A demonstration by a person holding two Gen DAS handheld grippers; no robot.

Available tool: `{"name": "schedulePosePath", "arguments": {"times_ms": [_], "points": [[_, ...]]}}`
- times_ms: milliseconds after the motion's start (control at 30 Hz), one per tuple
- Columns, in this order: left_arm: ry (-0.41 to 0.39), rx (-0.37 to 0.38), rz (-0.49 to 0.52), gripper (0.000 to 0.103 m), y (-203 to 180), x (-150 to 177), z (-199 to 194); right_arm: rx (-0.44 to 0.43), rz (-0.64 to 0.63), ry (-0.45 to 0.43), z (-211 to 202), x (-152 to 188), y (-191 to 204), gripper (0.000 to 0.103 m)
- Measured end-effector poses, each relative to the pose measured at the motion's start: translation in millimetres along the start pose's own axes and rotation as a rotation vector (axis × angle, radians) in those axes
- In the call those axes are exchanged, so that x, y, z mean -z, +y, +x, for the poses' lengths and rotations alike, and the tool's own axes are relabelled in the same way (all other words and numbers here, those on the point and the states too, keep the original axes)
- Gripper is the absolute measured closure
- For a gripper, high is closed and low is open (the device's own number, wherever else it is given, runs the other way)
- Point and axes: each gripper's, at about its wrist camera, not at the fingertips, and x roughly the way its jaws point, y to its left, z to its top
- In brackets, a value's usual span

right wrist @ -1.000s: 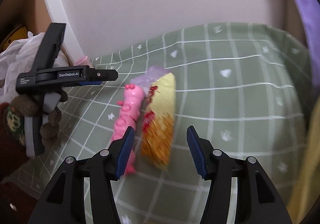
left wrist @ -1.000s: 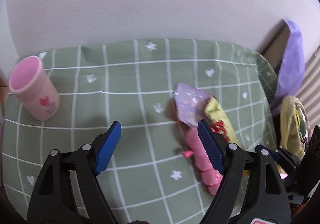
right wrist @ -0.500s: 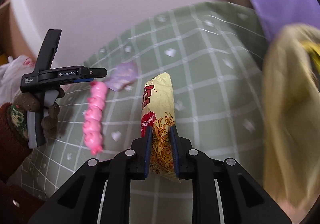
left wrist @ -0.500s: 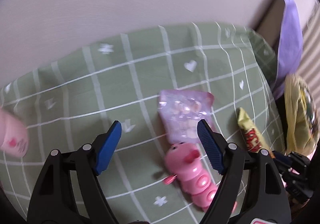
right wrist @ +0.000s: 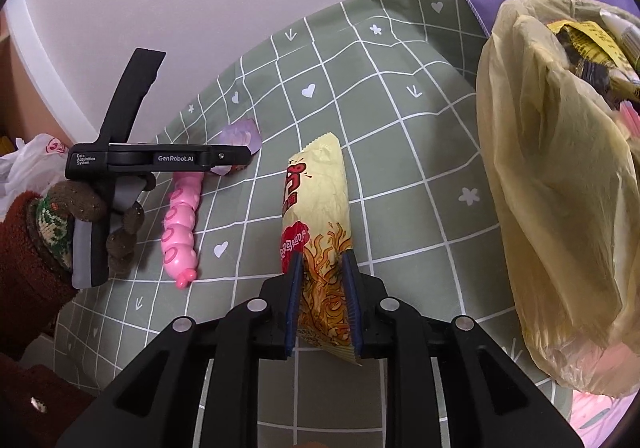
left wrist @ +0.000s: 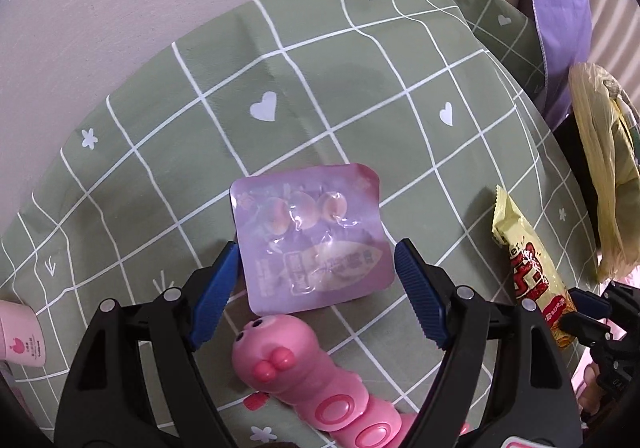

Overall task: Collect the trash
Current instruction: 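Grasp the yellow-red snack bag with the right gripper while the left gripper grasps the purple blister pack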

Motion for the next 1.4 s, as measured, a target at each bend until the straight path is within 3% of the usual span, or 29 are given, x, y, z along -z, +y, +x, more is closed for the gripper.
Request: {"name": "schedulePosePath", "arguments": {"times_ms": [100,200,233,467,567,700,800,867,933,1033,1233,1400], "points": [[-0.001,0.027,0.004,0.029,-1,-1,0,0.006,0.010,0.029,4,2,-2,0.065],[-0.031,0.154,0.008,0.029,3,5,-7,-0.016,0.019,0.044,8,5,-5,0.063],[-0.037,0.158,0.023,0.029,7,10,-11,-0.014,0.013,0.041,8,6,-4,0.063],[-0.032,0.056,0.156,0.029,-10,23,-9,-0.007,-0.012,0.037,7,6,-2,0.063],[-0.029,0.039,0.133,0.029,-15,20,-6,-0.002,-0.027,0.036,7,6,-1,0.063],[-0.021,0.062,0.016,0.030,-12,3,-4,0.020,-0.074,0.044,7,7,3,0.063],[-0.029,0.092,-0.083,0.047,5,-5,-6,0.040,-0.101,0.045,7,7,6,0.063],[-0.024,0.112,-0.139,0.081,18,-4,-7,0.038,-0.106,0.038,6,8,5,0.063],[-0.021,0.132,-0.200,0.088,28,-1,-7,0.033,-0.105,0.039,6,7,4,0.063],[-0.042,0.118,-0.210,0.091,29,9,-11,0.032,-0.105,0.040,6,6,4,0.063],[-0.064,0.152,-0.130,0.090,20,9,-22,0.039,-0.143,0.063,3,3,10,0.067],[-0.049,0.104,-0.072,0.073,5,11,-23,0.040,-0.132,-0.028,-19,-3,10,0.071]]}}
